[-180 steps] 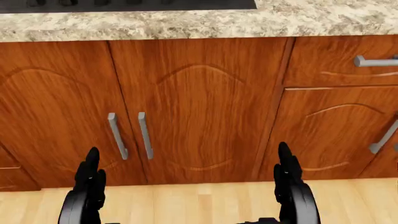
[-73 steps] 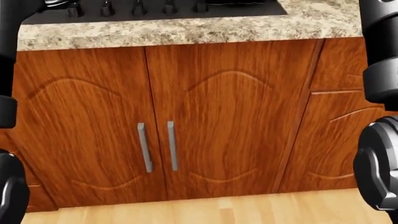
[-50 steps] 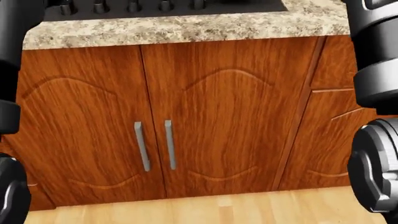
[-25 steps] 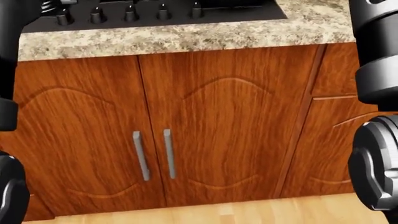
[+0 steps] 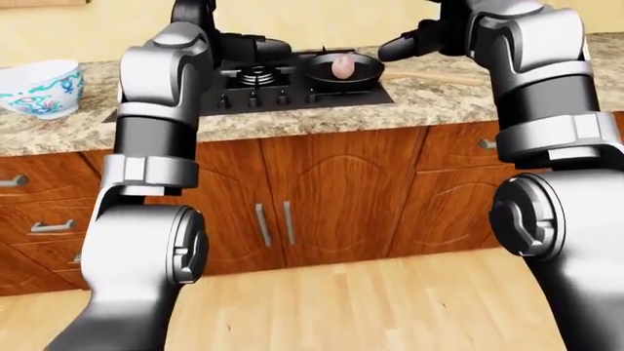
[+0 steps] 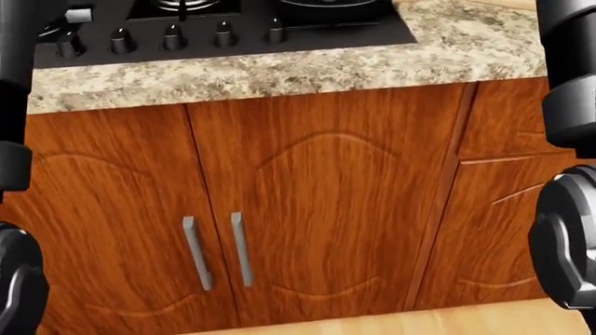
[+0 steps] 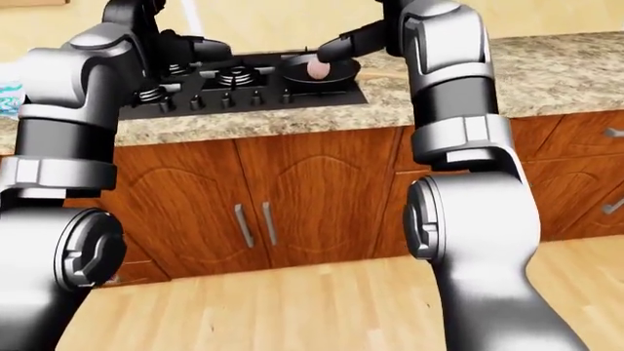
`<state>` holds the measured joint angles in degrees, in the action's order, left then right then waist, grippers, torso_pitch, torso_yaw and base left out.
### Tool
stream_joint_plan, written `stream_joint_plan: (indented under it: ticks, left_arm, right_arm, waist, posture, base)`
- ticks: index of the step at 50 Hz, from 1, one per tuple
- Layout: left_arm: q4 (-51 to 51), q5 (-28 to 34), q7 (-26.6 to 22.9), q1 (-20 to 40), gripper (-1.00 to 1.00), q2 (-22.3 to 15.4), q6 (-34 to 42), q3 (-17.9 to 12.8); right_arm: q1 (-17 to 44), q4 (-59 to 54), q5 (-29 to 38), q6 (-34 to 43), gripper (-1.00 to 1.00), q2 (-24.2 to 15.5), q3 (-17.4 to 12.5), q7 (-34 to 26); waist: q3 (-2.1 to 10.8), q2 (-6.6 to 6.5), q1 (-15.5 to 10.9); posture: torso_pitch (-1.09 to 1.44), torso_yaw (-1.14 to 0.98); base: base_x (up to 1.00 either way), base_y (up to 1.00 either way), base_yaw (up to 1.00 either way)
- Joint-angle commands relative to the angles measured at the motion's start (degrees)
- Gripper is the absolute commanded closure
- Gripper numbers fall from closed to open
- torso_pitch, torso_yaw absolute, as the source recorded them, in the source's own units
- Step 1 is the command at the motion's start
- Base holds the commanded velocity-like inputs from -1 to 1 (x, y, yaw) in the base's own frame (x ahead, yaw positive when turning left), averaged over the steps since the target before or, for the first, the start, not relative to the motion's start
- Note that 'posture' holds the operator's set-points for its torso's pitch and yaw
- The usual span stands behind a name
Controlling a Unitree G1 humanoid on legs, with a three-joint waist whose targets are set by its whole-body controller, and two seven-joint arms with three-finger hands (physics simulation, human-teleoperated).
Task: Pick the onion from the pan and place it in the bowl.
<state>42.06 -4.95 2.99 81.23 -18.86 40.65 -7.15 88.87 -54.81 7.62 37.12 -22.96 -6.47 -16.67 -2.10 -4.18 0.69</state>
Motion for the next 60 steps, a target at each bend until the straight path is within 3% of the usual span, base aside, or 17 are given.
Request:
stream_joint_plan:
  ticks: [1, 4, 11, 16, 25, 30, 31, 32, 39, 42, 44, 45, 47, 54, 57, 59, 60]
  left_arm:
    - [-1.7, 0.31, 0.28, 1.84, -1.0, -1.0, -1.33, -0.52]
    - [-1.91, 0.29, 0.31, 1.58, -1.0, -0.9, -1.34, -0.51]
    - [-1.51, 0.31, 0.24, 1.65, -1.0, -0.99, -1.61, -0.56]
    - [-1.48, 0.28, 0.3, 1.43, -1.0, -0.88, -1.8, -0.55]
    - [-1.47, 0.25, 0.38, 1.48, -1.0, -0.69, -1.79, -0.48]
    - [-1.29, 0.3, 0.28, 1.46, -1.0, -0.79, -1.93, -0.46]
    - [-1.21, 0.3, 0.29, 1.58, -1.0, -0.77, -1.91, -0.47]
    - [-1.15, 0.32, 0.28, 1.72, -1.0, -0.77, -1.87, -0.45]
    - [-1.0, 0.27, 0.34, 1.6, -1.0, -0.57, -2.05, -0.52]
    - [-1.25, 0.25, 0.35, 1.64, -1.0, -0.74, -1.78, -0.53]
    - [-1.31, 0.24, 0.37, 1.62, -1.0, -0.71, -1.77, -0.52]
    - [-1.34, 0.22, 0.38, 1.55, -1.0, -0.68, -1.8, -0.52]
    - [-1.4, 0.2, 0.41, 1.45, -1.0, -0.67, -1.8, -0.53]
    - [-1.69, 0.18, 0.5, 1.5, -1.0, -0.77, -1.48, -0.54]
    - [-1.69, 0.18, 0.5, 1.63, -1.0, -0.9, -1.41, -0.57]
    - [-1.72, 0.15, 0.51, 1.57, -1.0, -0.93, -1.43, -0.6]
    - [-1.7, 0.14, 0.52, 1.62, -1.0, -0.94, -1.4, -0.6]
  right_arm:
    - [2.24, 2.0, -0.2, -1.68, -1.0, -0.2, -0.08, 0.08]
    - [2.17, 1.85, -0.15, -1.84, -1.0, -0.13, -0.05, 0.14]
    - [2.17, 1.83, -0.07, -1.79, -1.0, 0.04, 0.03, 0.08]
    - [2.09, 1.79, -0.03, -1.87, -1.0, -0.01, -0.01, 0.03]
    - [2.14, 1.89, -0.06, -1.68, -1.0, -0.03, -0.03, -0.02]
    - [2.34, 1.1, 0.01, -2.17, -1.0, 0.17, 0.07, 0.04]
    - [2.47, 0.97, 0.05, -2.19, -1.0, 0.19, 0.1, 0.0]
    - [2.58, 0.92, 0.07, -2.16, -1.0, 0.18, 0.11, -0.02]
    - [2.82, 0.88, 0.21, -2.13, -1.0, 0.28, 0.14, -0.1]
    - [2.82, 0.97, 0.18, -2.11, -1.0, 0.37, 0.1, -0.06]
    - [2.76, 1.01, 0.18, -2.11, -1.0, 0.31, 0.09, -0.1]
    - [2.71, 1.15, 0.17, -2.0, -1.0, 0.27, 0.07, -0.13]
    - [2.67, 1.33, 0.17, -1.88, -1.0, 0.25, 0.08, -0.19]
    - [2.75, 1.14, 0.17, -1.96, -1.0, 0.21, 0.08, -0.2]
    - [2.88, 1.12, 0.2, -1.88, -1.0, 0.26, 0.12, -0.25]
    - [2.94, 1.1, 0.2, -1.87, -1.0, 0.38, 0.13, -0.21]
    - [2.85, 1.09, 0.23, -1.93, -1.0, 0.48, 0.19, -0.18]
  waist:
    - [2.09, -1.14, 0.01]
    - [1.45, -0.57, 0.36]
    - [1.19, 3.22, -0.54]
    - [2.26, 8.61, -2.01]
    - [0.98, 4.48, -0.9]
    - [2.83, -0.68, 0.63]
    - [1.97, 0.05, 0.07]
    - [1.76, -0.97, 0.4]
    - [1.43, 2.57, -0.55]
    - [1.47, 5.21, -1.21]
    - [2.36, 8.76, -1.7]
    - [2.2, 7.3, -1.54]
    - [1.47, 8.09, -1.52]
    - [1.21, 4.65, -0.84]
    - [1.48, 1.95, -0.24]
    - [2.58, -1.35, 0.26]
    - [2.14, 0.4, 0.0]
  posture:
    - [0.0, 0.0]
    - [0.0, 0.0]
    - [0.0, 0.0]
    - [0.0, 0.0]
    - [0.0, 0.0]
    - [0.0, 0.0]
    - [0.0, 0.0]
    - [0.0, 0.0]
    - [0.0, 0.0]
    - [0.0, 0.0]
    - [0.0, 0.0]
    - [0.0, 0.0]
    - [0.0, 0.0]
    - [0.0, 0.0]
    - [0.0, 0.0]
    - [0.0, 0.0]
    - [0.0, 0.0]
  base:
    - [0.17, 0.0, 0.0]
    - [0.23, 0.0, 0.0]
    - [0.26, 0.0, 0.0]
    - [0.26, 0.0, 0.0]
    - [0.26, 0.0, 0.0]
    - [0.26, 0.0, 0.0]
    - [0.26, 0.0, 0.0]
    - [0.27, 0.0, 0.0]
    - [0.26, 0.0, 0.0]
    - [0.26, 0.0, 0.0]
    - [0.26, 0.0, 0.0]
    - [0.26, 0.0, 0.0]
    - [0.26, 0.0, 0.0]
    - [0.26, 0.0, 0.0]
    - [0.26, 0.0, 0.0]
    - [0.26, 0.0, 0.0]
    - [0.26, 0.0, 0.0]
